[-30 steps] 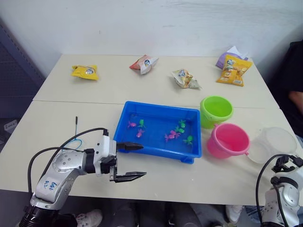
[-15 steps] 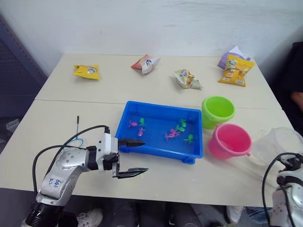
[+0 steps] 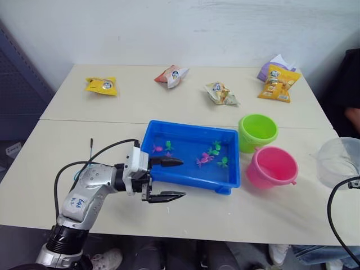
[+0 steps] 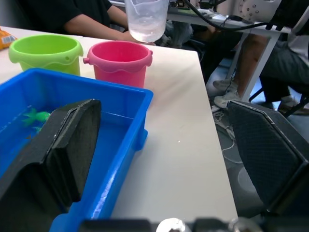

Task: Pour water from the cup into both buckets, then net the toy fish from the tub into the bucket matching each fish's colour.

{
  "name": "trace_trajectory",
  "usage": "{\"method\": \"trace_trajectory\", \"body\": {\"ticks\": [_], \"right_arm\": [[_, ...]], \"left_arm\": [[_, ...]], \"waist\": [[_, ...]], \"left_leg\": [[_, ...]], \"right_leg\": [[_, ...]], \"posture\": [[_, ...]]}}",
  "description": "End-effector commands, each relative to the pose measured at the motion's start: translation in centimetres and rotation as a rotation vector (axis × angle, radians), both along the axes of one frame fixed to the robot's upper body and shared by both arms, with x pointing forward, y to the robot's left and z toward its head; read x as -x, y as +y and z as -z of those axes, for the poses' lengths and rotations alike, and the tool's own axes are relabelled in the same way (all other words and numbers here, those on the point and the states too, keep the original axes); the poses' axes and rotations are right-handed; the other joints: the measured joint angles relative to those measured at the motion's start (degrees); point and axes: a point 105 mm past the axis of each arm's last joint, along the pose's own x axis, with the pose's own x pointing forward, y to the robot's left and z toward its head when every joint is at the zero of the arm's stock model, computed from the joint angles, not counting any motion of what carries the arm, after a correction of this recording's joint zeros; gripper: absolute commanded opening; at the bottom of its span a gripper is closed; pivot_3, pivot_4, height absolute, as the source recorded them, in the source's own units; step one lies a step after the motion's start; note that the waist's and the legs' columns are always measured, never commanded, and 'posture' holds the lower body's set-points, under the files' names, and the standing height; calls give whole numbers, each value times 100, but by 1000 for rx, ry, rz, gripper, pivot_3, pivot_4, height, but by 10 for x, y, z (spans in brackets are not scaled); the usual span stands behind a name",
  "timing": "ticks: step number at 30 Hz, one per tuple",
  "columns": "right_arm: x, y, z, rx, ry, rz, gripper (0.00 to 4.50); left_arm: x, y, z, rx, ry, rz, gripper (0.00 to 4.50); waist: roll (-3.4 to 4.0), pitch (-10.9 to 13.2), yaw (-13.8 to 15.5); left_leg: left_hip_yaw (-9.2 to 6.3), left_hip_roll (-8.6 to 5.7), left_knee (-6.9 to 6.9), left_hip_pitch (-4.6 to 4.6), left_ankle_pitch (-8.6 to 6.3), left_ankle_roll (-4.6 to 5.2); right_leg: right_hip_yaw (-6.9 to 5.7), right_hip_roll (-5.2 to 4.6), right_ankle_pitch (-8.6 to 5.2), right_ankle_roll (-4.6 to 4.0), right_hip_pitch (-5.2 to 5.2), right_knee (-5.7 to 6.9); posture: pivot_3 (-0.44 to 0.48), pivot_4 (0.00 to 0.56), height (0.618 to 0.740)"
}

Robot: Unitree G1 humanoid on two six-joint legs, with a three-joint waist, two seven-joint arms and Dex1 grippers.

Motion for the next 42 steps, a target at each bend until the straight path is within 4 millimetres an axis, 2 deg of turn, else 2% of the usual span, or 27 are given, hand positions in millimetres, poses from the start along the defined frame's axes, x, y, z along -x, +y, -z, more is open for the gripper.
{"method": "trace_trajectory", "body": {"ticks": [1,7,17,33,42], "right_arm": [[-2,14,-21,137,-20,-60,60],[-7,22,-26,216,-1,-53,60],[-23,38,-36,445,45,-87,60],[-29,48,-36,613,42,-79,60],[-32,47,-39,714,39,-45,60]], "left_arm": [[-2,-6,-7,18,-34,17,4500],[-4,-8,-9,26,-37,26,4500],[-7,-8,-11,41,-43,5,4500],[-3,-7,-4,6,-32,18,4500],[-3,-9,-4,7,-41,20,4500]], "waist": [[0,0,4],[-1,1,-4],[-4,3,6],[-8,5,3],[-8,5,2]], "left_leg": [[0,0,0,0,0,0],[1,-1,0,-1,2,-4],[1,-1,1,-1,5,-8],[1,-2,5,-1,7,-11],[2,-2,6,-1,8,-12]], "right_leg": [[0,0,0,0,0,-1],[0,0,0,2,0,-2],[0,0,0,2,0,-2],[0,0,0,3,0,-1],[0,0,0,3,0,0]], "posture": [[0,150,738],[0,150,738],[0,150,738],[0,150,738],[0,150,738]]}}
